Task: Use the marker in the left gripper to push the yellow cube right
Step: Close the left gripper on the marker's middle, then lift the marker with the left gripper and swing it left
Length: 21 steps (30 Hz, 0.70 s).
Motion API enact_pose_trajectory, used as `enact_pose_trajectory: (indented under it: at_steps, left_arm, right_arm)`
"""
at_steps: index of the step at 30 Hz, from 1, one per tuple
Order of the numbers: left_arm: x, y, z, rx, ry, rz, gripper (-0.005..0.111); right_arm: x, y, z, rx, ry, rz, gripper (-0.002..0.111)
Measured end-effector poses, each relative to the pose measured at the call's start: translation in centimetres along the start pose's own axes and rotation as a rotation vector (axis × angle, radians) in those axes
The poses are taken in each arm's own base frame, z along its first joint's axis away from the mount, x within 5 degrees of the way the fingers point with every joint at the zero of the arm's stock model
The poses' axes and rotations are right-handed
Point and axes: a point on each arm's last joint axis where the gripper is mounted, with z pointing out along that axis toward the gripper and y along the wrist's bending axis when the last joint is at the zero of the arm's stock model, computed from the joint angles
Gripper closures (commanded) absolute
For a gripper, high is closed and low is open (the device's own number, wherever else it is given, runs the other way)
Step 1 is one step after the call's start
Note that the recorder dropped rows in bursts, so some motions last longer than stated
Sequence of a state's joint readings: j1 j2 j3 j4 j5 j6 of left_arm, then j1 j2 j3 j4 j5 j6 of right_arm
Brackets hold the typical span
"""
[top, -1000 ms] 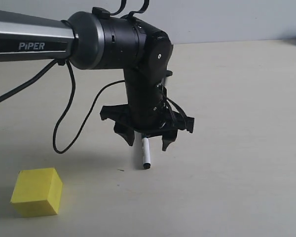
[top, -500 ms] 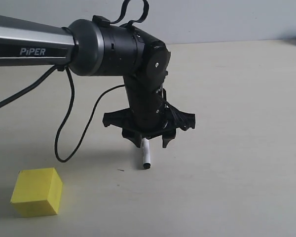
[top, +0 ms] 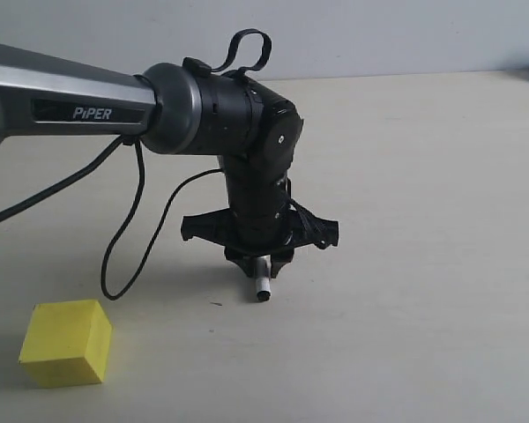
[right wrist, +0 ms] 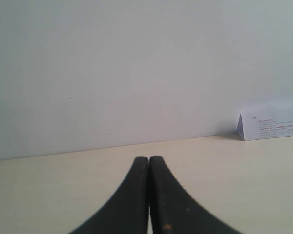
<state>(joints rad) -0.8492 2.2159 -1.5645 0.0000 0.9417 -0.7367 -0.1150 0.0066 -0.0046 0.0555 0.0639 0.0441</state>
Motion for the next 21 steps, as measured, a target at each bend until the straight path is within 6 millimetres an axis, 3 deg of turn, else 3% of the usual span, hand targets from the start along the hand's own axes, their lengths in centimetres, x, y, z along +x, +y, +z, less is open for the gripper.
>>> enact_pose_trajectory:
  at_steps: [2, 8, 11, 18, 21]
  left_arm:
    - [0.0, 0.0, 0.0, 0.0, 0.0, 0.006, 0.106]
    - [-0.1, 0.2, -0.1, -0.02, -0.013, 0.123, 0.107]
    - [0.0, 0.4, -1.3, -0.035, -0.014, 0.249, 0.107]
    - [0.5, -0.4, -11.1, 0.043, -0.289, 0.638, 0.107]
    - [2.8, 1.8, -14.7, -0.019, -0.225, 0.927, 0.107]
  right_arm:
    - [0.0, 0.0, 0.0, 0.0, 0.0, 0.0, 0.108]
    - [0.0, 0.0, 0.0, 0.0, 0.0, 0.0, 0.108]
    - [0.0, 0.0, 0.0, 0.0, 0.0, 0.0, 0.108]
    - [0.0, 0.0, 0.0, 0.0, 0.0, 0.0, 0.108]
    - [0.0, 0.0, 0.0, 0.0, 0.0, 0.0, 0.108]
